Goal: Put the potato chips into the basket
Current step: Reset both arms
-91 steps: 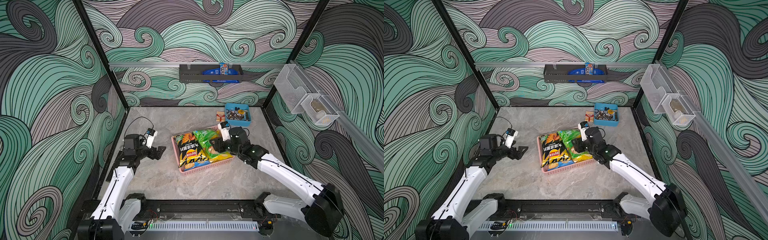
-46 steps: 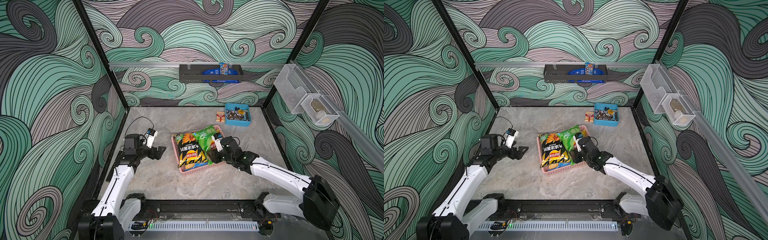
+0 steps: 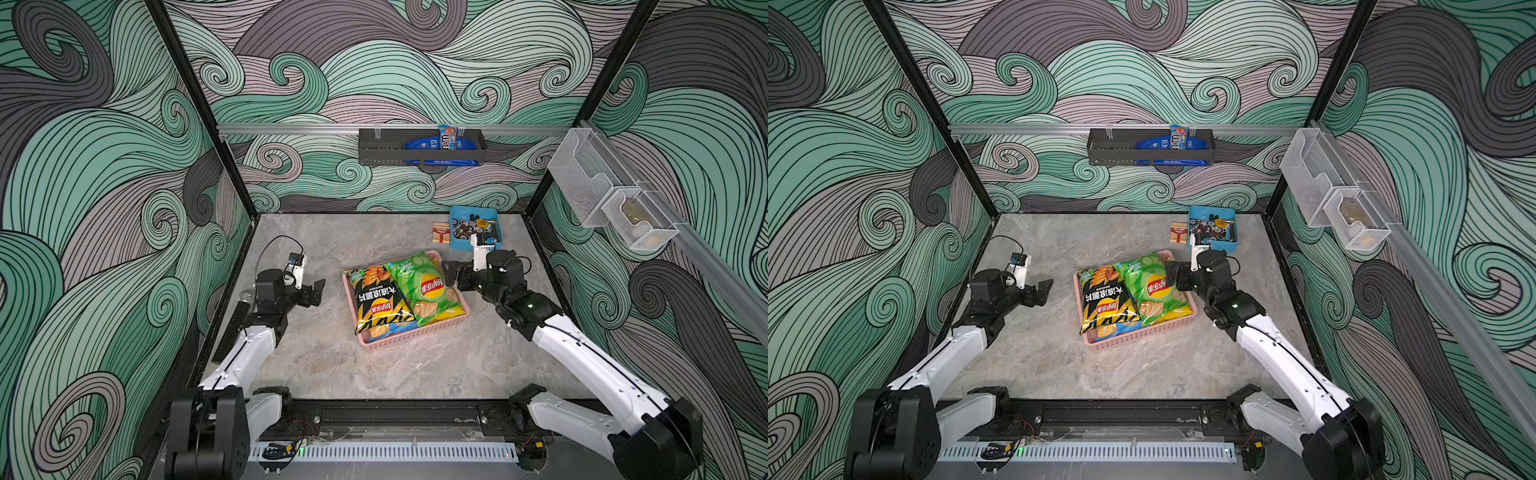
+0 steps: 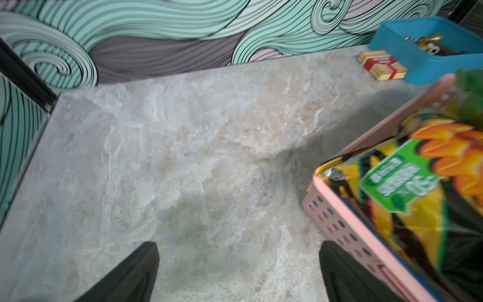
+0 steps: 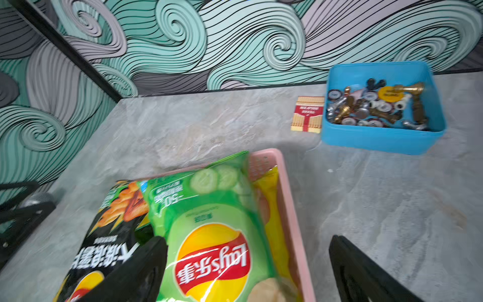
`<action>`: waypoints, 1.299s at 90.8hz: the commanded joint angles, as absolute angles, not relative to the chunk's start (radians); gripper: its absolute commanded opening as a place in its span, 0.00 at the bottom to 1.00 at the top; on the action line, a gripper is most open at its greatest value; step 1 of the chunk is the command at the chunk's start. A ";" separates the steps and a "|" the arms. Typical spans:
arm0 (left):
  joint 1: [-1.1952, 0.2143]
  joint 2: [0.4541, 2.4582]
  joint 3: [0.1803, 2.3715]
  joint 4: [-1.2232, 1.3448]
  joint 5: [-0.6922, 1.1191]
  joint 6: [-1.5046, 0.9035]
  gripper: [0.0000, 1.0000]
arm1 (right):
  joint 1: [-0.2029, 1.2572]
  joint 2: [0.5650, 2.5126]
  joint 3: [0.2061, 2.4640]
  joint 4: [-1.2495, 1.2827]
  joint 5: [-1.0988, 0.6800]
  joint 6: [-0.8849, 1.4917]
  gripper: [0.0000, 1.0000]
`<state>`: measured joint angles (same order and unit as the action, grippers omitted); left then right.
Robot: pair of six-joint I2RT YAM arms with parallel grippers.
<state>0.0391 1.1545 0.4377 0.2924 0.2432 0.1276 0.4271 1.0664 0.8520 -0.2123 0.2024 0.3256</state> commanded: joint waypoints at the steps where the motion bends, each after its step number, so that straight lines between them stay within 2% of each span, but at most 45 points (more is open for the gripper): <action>1: 0.036 1.226 0.331 0.706 0.192 0.047 0.99 | 0.417 1.056 0.840 -0.197 0.342 0.247 1.00; 13: 0.035 1.374 0.195 1.205 0.165 0.011 0.99 | 0.417 1.009 0.789 -0.153 0.494 0.199 1.00; 17: 0.036 1.394 0.194 1.253 0.132 -0.040 0.99 | 0.415 0.992 0.757 -0.113 0.511 0.175 1.00; 25: 0.021 1.448 0.201 1.231 0.148 -0.023 0.99 | 0.386 0.966 0.638 0.046 0.489 0.106 1.00; 34: 0.017 1.605 0.133 1.587 0.068 -0.043 0.99 | 0.310 0.962 0.511 0.273 0.405 0.082 1.00; 43: 0.014 1.503 0.181 1.319 0.066 -0.052 0.99 | 0.257 1.002 0.393 0.518 0.407 0.002 1.00; 53: 0.013 1.593 0.201 1.438 0.051 -0.041 0.99 | 0.163 1.122 0.321 0.740 0.380 -0.029 1.00; 64: 0.010 1.528 0.249 1.228 0.091 -0.033 0.99 | 0.131 1.247 0.276 0.958 0.393 -0.095 1.00; 76: 0.012 1.587 0.194 1.434 0.092 -0.027 0.99 | 0.085 1.316 0.182 1.200 0.302 -0.080 1.00; 87: 0.012 1.555 0.231 1.299 0.100 -0.018 0.99 | 0.077 1.453 0.109 1.452 0.264 -0.095 1.00; 97: 0.012 1.574 0.212 1.384 0.100 -0.019 0.99 | 0.064 1.598 0.062 1.717 0.293 -0.084 1.00; 106: 0.011 1.574 0.211 1.372 0.100 -0.020 0.99 | 0.055 1.545 0.133 1.497 0.287 -0.062 1.00; 118: 0.012 1.584 0.205 1.404 0.100 -0.022 0.99 | 0.041 1.550 0.147 1.478 0.268 -0.052 1.00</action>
<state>0.0162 1.5696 0.2070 1.3479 0.0868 -0.0269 0.0517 1.5654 0.1287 1.4506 0.2874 -0.0666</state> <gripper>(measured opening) 0.986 0.998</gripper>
